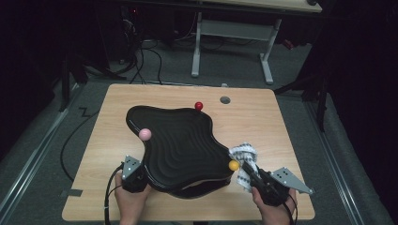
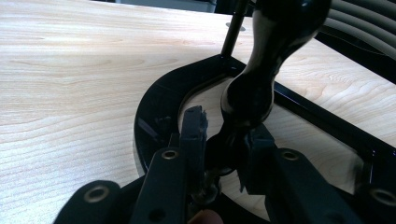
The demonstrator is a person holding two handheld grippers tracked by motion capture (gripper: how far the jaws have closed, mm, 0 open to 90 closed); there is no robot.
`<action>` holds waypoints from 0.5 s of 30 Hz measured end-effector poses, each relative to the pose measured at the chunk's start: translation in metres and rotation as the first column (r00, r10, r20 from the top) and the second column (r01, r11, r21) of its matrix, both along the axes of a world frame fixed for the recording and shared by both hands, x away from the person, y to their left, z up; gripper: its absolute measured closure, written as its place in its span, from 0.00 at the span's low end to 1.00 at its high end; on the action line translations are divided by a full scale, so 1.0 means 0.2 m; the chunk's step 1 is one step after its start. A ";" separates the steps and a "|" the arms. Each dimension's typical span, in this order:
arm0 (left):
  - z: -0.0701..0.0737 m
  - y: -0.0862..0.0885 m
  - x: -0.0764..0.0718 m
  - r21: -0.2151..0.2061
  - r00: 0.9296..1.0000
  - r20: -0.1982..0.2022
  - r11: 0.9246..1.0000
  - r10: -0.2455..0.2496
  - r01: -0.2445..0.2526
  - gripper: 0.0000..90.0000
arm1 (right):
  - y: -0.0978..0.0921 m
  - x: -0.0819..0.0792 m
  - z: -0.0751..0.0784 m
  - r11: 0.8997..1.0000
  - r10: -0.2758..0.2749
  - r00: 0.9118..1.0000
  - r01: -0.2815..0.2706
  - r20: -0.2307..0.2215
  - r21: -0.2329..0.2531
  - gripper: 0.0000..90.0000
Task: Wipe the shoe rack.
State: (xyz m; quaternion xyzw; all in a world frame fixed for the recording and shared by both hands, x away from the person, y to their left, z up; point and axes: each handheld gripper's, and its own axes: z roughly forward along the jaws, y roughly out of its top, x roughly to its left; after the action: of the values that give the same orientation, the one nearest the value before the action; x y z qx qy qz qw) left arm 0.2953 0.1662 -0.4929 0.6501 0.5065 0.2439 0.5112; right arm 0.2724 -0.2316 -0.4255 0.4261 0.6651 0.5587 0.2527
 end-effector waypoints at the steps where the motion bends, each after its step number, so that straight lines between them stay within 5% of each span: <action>1: 0.00 0.00 0.00 0.000 1.000 0.000 1.000 0.000 0.000 0.83 | 0.02 -0.01 0.03 1.000 0.022 1.000 -0.022 0.022 0.008 0.87; 5: 0.00 0.00 0.00 0.004 1.000 0.005 1.000 -0.004 0.004 0.83 | 0.10 -0.01 0.08 0.991 0.132 0.991 -0.132 0.009 -0.004 0.87; 8: 0.00 0.01 0.00 -0.002 1.000 0.007 1.000 -0.006 0.006 0.83 | 0.14 0.00 0.06 0.991 0.105 0.994 -0.103 0.018 -0.084 0.87; 12: -0.01 0.01 0.01 -0.014 1.000 0.006 1.000 -0.006 0.006 0.83 | 0.06 0.05 0.05 0.999 0.019 1.000 -0.019 -0.006 -0.039 0.86; 15: -0.01 0.01 0.01 -0.011 1.000 0.007 1.000 -0.006 0.006 0.83 | 0.03 0.06 0.04 0.998 0.055 0.998 -0.055 -0.035 0.006 0.85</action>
State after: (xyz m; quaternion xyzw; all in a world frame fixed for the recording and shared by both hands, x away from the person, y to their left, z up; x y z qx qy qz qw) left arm 0.2976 0.1684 -0.4941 0.6480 0.5039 0.2419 0.5173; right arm 0.2853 -0.2258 -0.4175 0.4182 0.6794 0.5596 0.2244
